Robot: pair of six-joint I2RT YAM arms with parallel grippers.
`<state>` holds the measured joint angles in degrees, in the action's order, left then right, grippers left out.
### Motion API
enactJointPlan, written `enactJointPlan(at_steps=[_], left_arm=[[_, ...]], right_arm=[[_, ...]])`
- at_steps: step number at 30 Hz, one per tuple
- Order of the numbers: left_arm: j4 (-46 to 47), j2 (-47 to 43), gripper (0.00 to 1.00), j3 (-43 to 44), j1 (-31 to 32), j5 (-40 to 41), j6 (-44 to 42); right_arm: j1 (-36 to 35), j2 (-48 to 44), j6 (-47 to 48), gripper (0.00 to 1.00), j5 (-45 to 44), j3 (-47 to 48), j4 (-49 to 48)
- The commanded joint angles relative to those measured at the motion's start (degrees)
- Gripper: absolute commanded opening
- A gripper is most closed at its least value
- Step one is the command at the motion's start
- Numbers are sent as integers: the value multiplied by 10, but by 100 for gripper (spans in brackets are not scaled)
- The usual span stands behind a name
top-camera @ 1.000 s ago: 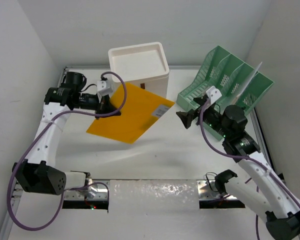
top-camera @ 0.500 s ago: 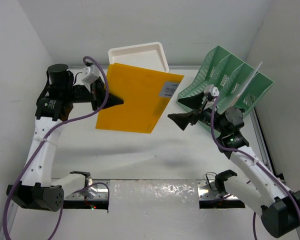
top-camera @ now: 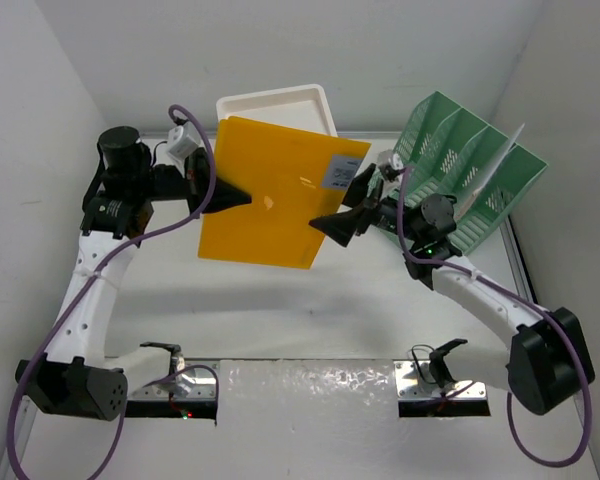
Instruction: Organize the desk
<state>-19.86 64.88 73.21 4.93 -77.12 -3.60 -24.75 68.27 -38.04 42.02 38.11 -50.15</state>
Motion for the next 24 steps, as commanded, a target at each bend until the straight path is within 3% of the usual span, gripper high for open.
enactJointPlan(at_steps=[1,2,5,6,8,10,12,13,14,15,16,17,18,19,22,24], left_arm=[[64,-2,0,-9,13,8,30],[92,1,0,-19,17,12,62],[109,2,0,-28,24,30,69],[103,2,0,-31,24,49,62],[58,3,0,-26,24,80,11],[29,3,0,-25,24,139,-24],[18,7,11,-21,24,198,-40],[14,8,20,-20,24,217,-43],[12,10,42,-18,24,234,-51],[10,11,52,-17,24,264,-56],[4,11,71,-15,23,280,-63],[2,12,82,-10,24,296,-66],[-5,11,86,-7,24,337,-69],[-10,14,99,1,24,361,-76],[-28,19,100,18,24,469,-92],[-36,19,100,20,24,543,-99]], right_arm=[[-40,27,40,89,8,63,-35],[-66,37,53,78,7,76,-11],[-100,66,82,58,12,109,8],[-102,67,78,33,13,108,3],[-102,56,80,0,-11,97,1],[-104,41,93,0,-58,77,12],[-104,18,110,0,-92,61,42],[-106,9,117,0,-113,58,55],[-111,2,127,0,-160,57,92],[-115,-15,151,0,-184,54,111],[-124,-23,163,0,-208,54,130],[-129,-37,184,0,-255,55,165],[-136,-45,195,0,-280,57,183],[-144,-52,212,0,-330,57,219],[-164,-89,234,0,-416,67,286],[-175,-122,242,0,-522,74,317]])
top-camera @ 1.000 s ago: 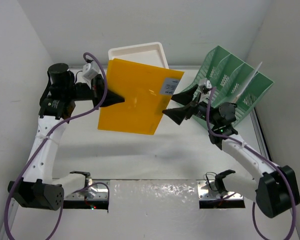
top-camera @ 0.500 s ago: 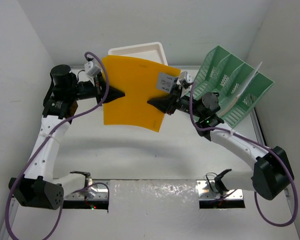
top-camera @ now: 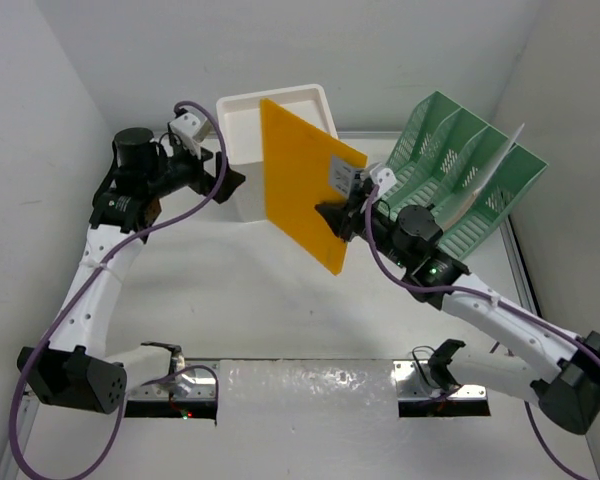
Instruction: Organize the desk
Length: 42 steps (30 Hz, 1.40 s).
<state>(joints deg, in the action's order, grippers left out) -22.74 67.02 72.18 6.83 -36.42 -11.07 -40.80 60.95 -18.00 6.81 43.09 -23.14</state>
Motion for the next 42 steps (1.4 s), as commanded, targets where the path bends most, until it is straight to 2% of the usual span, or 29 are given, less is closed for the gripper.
enactJointPlan(at_steps=[1,4,8,9,12,13,14,15,16,18,19,20,25,29,32,33,34,36,39,42], left_arm=[[-10,-3,100,31,4,159,-26],[-17,-4,100,23,5,224,-26],[-7,-10,100,-3,5,288,-6],[-2,-11,100,-12,5,296,1],[3,-9,100,-22,5,327,20],[4,-8,99,-28,5,336,26],[6,-7,99,-32,5,356,32],[9,-6,100,-36,5,362,43],[9,-4,100,-39,5,378,45],[15,-2,99,-45,5,394,42],[17,0,100,-46,5,400,42],[23,2,100,-48,5,417,45],[29,7,100,-52,5,442,54],[26,5,100,-56,5,439,55],[26,5,100,-58,5,435,56],[27,5,100,-58,5,435,56],[26,4,100,-58,5,434,56],[26,5,100,-59,5,433,56],[28,8,100,-61,5,429,56],[29,9,100,-61,5,427,55]], right_arm=[[-20,-57,49,0,-206,27,71],[-47,-85,74,0,-344,40,106],[-100,-87,131,0,-511,57,85],[-125,-82,153,0,-589,59,68],[-170,-47,282,0,-706,66,-54],[-179,-23,372,0,-769,64,-169],[-187,-10,424,0,-787,54,-238],[-198,5,478,0,-799,51,-315],[-199,21,581,0,-812,52,-463],[-199,82,684,0,-813,65,-605],[-199,106,784,0,-802,75,-738],[-185,143,804,0,-797,111,-741],[-114,215,791,0,-800,221,-732],[-34,245,748,0,-824,260,-684],[20,240,608,0,-834,258,-523],[33,233,534,0,-833,250,-451],[44,228,504,0,-828,244,-429],[63,219,445,0,-816,229,-402],[78,221,409,0,-801,229,-388],[88,245,421,0,-775,235,-427]])
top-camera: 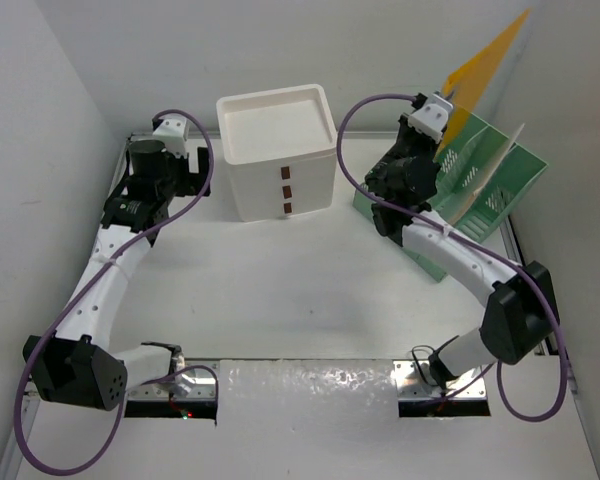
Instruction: Organize the desk
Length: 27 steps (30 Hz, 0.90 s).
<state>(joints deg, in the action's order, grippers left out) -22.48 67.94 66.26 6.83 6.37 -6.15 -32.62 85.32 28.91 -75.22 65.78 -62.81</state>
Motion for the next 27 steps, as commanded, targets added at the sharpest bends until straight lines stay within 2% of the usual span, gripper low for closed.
enactJointPlan(at_steps=[1,4,8,10,17,19,20,22,23,27], left_arm=[[25,0,100,-2,5,-1,6],[24,1,100,-3,5,-1,3],[25,3,100,-4,5,-1,-1],[25,5,100,-4,5,-4,-1],[25,11,100,-8,4,-8,-5],[24,13,100,-7,4,-8,-4],[24,15,100,-6,4,-9,-4],[24,18,100,-5,4,-13,-4],[24,18,100,-5,4,-14,-4],[22,20,100,-4,3,-27,-5]], right_arm=[[11,11,-40,0,44,15,-39],[25,54,21,0,29,31,-107],[36,120,154,0,18,24,-307],[45,136,170,0,14,19,-338],[77,147,9,0,43,-44,-284],[91,137,-41,0,55,-62,-244],[98,132,-103,0,61,-72,-193],[117,119,-170,0,80,-83,-125],[123,117,-223,0,84,-94,-112],[137,132,-257,0,103,-110,-128]])
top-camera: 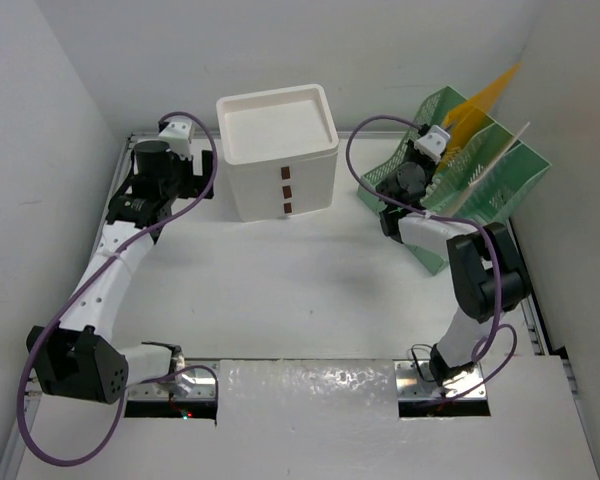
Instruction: Organize the desk
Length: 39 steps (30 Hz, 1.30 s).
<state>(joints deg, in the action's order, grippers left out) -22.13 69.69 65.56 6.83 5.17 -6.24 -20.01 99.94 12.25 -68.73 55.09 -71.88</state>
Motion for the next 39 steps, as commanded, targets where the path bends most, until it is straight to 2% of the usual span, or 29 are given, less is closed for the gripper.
enactJointPlan(at_steps=[1,6,11,14,17,18,20,21,22,23,24,25,30,33,36,37,39], left_arm=[[17,4,100,4,3,-20,-5],[11,6,100,6,2,-38,-7],[10,7,100,6,0,-39,-7],[10,7,100,6,0,-45,-6],[9,7,100,6,-1,-45,-7],[9,7,100,5,-1,-46,-8],[9,7,100,5,-1,-46,-10],[10,7,100,4,-1,-46,-10],[10,7,100,5,-1,-46,-10],[10,7,99,4,-1,-46,-10],[10,6,100,4,-2,-46,-11],[11,6,100,4,-2,-45,-11],[15,2,100,1,-2,-32,-11],[17,-4,100,-3,-2,-21,-14],[17,-11,100,-5,-2,-16,-20],[14,-14,100,-8,-2,-11,-23],[13,-20,100,-11,-2,2,-32]], right_arm=[[12,-1,-87,0,40,-7,-65],[12,17,-101,0,50,-33,-87],[12,54,-83,0,23,-42,-120],[12,71,-96,0,-6,-35,-88],[11,67,-121,3,10,-45,-54],[12,58,-159,22,24,-47,-9],[11,22,-184,46,76,-53,45],[10,7,-192,56,95,-53,104],[9,-10,-202,73,112,-50,137],[6,-48,-209,81,134,-45,176],[6,-70,-231,88,149,-36,263],[5,-93,-248,99,169,-32,312],[6,-254,-321,99,339,-15,616],[5,-322,-357,99,401,-37,747],[4,-421,-371,99,497,-117,817],[5,-467,-368,99,553,-132,832],[5,-510,-350,99,607,-179,869]])
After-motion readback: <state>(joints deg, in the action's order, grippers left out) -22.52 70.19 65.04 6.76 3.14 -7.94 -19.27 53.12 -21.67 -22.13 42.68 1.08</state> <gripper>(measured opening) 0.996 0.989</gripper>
